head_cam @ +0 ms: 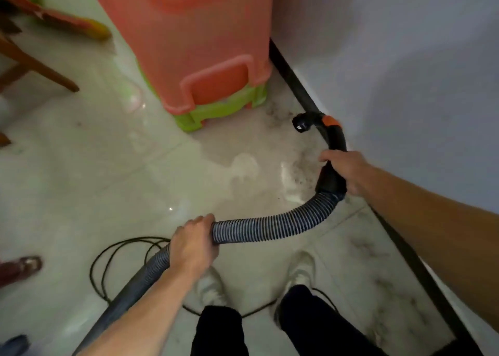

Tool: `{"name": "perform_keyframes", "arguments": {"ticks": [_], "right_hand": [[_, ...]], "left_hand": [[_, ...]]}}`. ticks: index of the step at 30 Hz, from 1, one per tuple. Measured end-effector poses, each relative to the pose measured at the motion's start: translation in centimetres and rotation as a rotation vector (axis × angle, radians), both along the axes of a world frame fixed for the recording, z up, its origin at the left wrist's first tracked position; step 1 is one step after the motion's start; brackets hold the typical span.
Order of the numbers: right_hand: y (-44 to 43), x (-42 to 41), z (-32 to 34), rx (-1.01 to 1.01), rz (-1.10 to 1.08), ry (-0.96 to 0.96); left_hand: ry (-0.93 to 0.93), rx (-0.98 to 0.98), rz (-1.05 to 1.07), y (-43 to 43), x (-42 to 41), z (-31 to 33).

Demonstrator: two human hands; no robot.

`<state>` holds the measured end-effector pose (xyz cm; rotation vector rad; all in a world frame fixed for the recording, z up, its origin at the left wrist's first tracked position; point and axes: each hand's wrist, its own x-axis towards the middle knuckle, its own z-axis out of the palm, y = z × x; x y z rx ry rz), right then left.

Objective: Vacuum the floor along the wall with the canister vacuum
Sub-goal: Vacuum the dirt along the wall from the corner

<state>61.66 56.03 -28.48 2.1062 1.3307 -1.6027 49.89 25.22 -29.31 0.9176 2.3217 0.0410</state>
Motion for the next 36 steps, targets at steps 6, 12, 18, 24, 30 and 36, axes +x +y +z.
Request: {"name": "perform_keyframes", "arguments": {"ticks": [6,12,18,24,30,36], "right_hand": [[3.2,-3.8,-7.8,0.13,-0.01,0.199],[8.6,-9.2,-15.6,0.187,0.169,0.308],[12.2,-14.8,-21.8,0.499,0.405,0.266],[14.2,-17.5,-25.1,0.637,0.553,0.232],[13.2,-13.4,-22.7,0.668,0.677,0.148],[11.8,-8.8,-21.6,0.657,0.69,0.111]], "left_hand": [[0.07,0.14,-0.059,2.3,-2.2,-10.5],[0.192,0.243,-0.082,8.5,-5.7,-21.5],[0.271,0.289,-0.245,13.5,-8.8,-28.8],[0.374,0.265,-0.324,16.2,-13.1,-30.3],[0.378,0.267,-0.459,16.3,-10.4,-28.7],[0.375,0.295,-0.61,15.6,-6.3,-29.6]]}}
